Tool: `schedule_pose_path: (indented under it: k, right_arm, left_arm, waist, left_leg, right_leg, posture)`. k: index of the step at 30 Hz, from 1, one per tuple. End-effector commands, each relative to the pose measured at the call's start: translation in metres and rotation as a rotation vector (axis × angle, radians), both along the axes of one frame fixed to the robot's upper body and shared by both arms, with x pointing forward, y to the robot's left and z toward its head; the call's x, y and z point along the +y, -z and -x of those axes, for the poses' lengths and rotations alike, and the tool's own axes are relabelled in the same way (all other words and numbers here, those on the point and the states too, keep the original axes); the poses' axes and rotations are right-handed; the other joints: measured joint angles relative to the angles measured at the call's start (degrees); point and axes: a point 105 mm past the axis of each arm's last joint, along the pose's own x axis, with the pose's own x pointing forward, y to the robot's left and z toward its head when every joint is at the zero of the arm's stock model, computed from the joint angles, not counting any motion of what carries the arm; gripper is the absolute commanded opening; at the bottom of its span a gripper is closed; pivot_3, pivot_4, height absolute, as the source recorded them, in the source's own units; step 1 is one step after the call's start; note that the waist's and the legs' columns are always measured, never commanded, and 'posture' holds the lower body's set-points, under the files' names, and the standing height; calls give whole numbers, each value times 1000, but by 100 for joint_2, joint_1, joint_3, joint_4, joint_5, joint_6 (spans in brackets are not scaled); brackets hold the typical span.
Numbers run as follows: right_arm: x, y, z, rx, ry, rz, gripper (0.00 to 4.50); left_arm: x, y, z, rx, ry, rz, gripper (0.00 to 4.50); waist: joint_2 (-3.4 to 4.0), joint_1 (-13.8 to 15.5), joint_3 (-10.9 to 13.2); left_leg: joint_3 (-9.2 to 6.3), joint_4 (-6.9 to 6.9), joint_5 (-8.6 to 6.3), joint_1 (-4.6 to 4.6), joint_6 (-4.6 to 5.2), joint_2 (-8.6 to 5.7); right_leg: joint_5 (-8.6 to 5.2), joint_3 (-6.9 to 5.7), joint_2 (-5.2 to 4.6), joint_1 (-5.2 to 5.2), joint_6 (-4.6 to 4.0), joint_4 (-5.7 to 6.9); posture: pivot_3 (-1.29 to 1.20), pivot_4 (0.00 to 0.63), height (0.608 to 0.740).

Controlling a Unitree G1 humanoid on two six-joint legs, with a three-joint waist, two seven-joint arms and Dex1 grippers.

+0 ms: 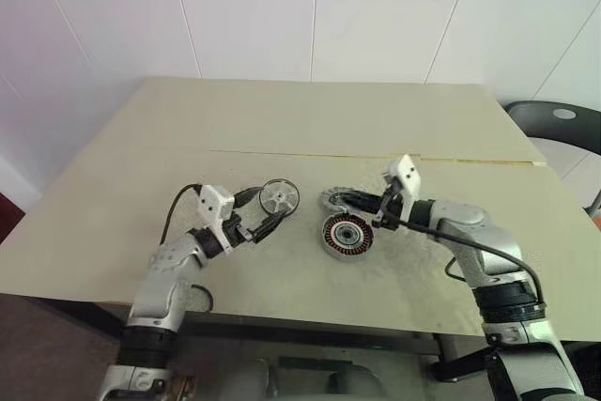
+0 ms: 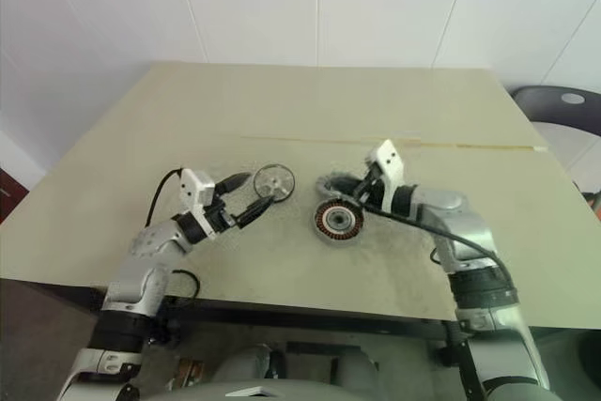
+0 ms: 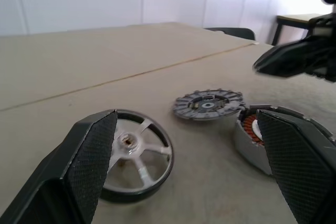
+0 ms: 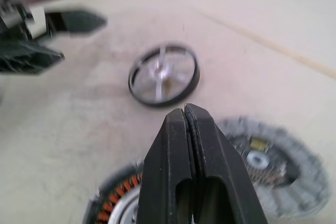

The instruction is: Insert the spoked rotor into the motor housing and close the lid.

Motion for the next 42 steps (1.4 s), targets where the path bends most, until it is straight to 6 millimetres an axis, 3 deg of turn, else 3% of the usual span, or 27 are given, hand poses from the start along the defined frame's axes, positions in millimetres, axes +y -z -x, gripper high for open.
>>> schedule_pose_path:
  k: [1,7,11,16,21,30,36,38,42]
  right_arm:
    - [-6,-15,-3,-60,-10,-2,24]
    - [-7,-18,5,-47,-110,-1,24]
    - [-5,-29,22,-41,-236,-36,24]
    - [-18,-28,27,-29,-243,-4,24]
    - [-25,-24,27,-21,-213,10,24]
    - [-27,-21,24,-21,-172,3,24]
    - [-27,-23,27,-16,-182,-22,24]
    - [-29,-16,33,13,-202,-6,24]
    - [-37,-3,42,49,-209,17,0]
  left_arm:
    - [27,-10,-1,66,-100,81,4500]
    - [53,13,-14,311,-292,111,4500]
    - [41,31,-22,508,-312,75,4500]
    - [5,10,-38,574,-187,280,4500]
    - [-19,4,-46,644,-97,390,4500]
    - [-28,38,-58,794,-133,407,4500]
    - [-38,31,-70,822,-126,574,4500]
    - [-45,28,-72,833,-109,603,4500]
    - [-54,32,-71,876,-101,656,3661]
  waist:
    - [0,-1,0]
    - [-1,23,0]
    - [-4,48,1]
    - [-5,46,0]
    - [-5,8,0]
    - [-5,59,-2]
    - [-5,161,-1]
    - [-7,166,-2]
    - [-7,160,-2]
  left_leg:
    - [0,1,0,0,0,0]
    - [0,8,0,0,1,-1]
    - [-2,17,-2,0,4,-1]
    - [-3,26,-6,-4,10,-1]
    - [-4,31,-7,-10,11,-1]
    - [-7,42,-7,-9,11,-1]
    - [-8,49,-8,27,10,-1]
    - [-8,51,-8,26,10,-1]
    - [-7,51,-10,12,13,-2]
  right_leg:
    - [-3,0,0,0,-5,1]
    - [-2,0,0,4,-4,2]
    - [4,-2,0,9,7,2]
    - [4,-3,0,11,8,2]
    - [6,-3,0,6,11,3]
    - [0,-6,0,12,-1,3]
    - [8,-6,-1,35,-11,-3]
    - [9,-6,-3,36,-10,-5]
    - [11,-6,-4,33,-7,-15]
  posture:
    - [0,0,740]
    - [0,0,740]
    - [0,0,740]
    - [0,0,740]
    - [0,0,740]
    - [0,0,740]
    - [0,0,740]
    - [0,0,740]
    - [0,0,740]
